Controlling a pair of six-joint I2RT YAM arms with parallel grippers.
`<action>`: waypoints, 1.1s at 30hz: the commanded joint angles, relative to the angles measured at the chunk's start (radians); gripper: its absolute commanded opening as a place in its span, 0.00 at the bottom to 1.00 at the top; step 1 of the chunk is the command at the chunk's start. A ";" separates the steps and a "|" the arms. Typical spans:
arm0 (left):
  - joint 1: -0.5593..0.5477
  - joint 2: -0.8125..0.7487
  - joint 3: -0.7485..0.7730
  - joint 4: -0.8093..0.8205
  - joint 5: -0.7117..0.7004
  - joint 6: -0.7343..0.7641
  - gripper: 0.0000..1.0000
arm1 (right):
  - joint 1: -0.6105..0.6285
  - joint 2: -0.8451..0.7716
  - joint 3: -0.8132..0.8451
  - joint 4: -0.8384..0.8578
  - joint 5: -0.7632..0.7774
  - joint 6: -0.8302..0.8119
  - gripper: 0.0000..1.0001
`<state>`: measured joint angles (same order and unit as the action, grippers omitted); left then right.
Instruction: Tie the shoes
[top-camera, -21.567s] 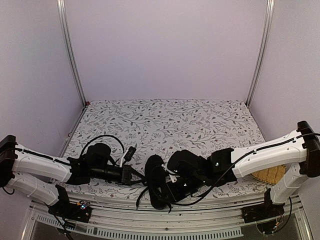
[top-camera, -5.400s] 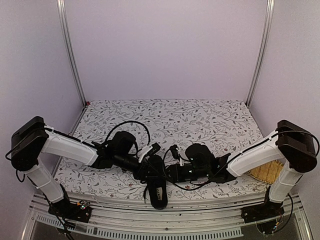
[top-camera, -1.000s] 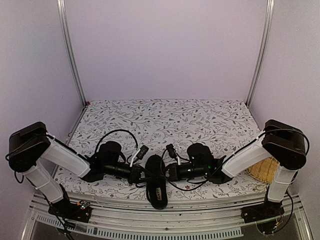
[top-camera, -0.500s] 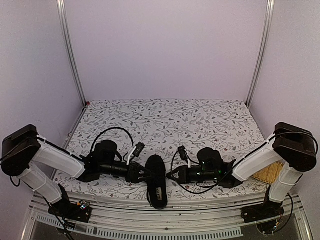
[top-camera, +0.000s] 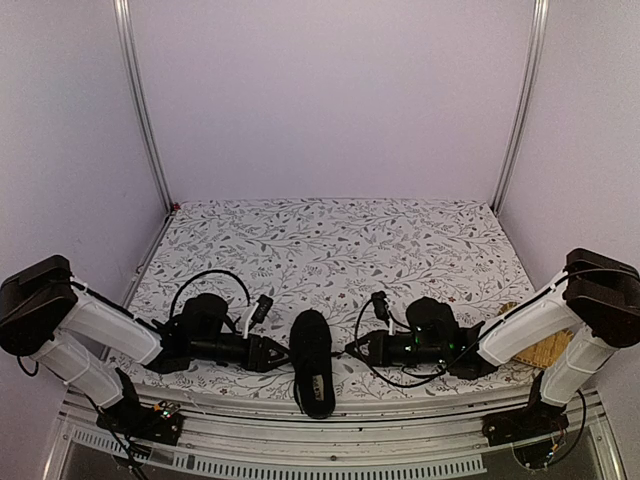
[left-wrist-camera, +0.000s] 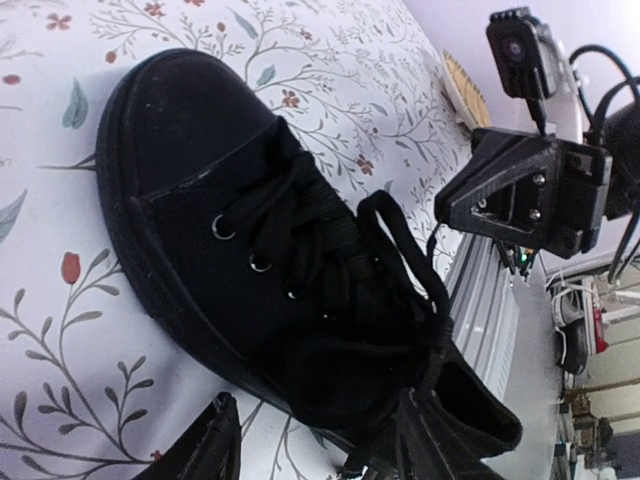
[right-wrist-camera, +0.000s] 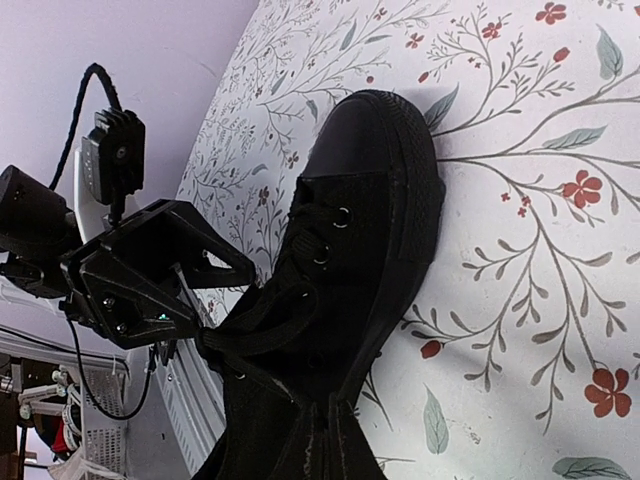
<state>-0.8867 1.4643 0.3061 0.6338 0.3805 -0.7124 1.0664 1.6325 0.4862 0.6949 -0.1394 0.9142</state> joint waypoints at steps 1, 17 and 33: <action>0.008 -0.017 -0.010 0.007 -0.059 -0.088 0.51 | 0.000 -0.028 -0.024 -0.038 0.043 0.030 0.02; 0.010 0.087 0.015 0.107 0.020 -0.193 0.47 | -0.002 -0.100 0.007 -0.172 0.108 0.025 0.56; 0.008 0.154 0.049 0.125 0.051 -0.204 0.32 | -0.002 0.139 0.303 -0.287 0.030 -0.080 0.63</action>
<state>-0.8848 1.5936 0.3397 0.7242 0.4095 -0.9119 1.0664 1.7367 0.7639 0.4507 -0.1001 0.8513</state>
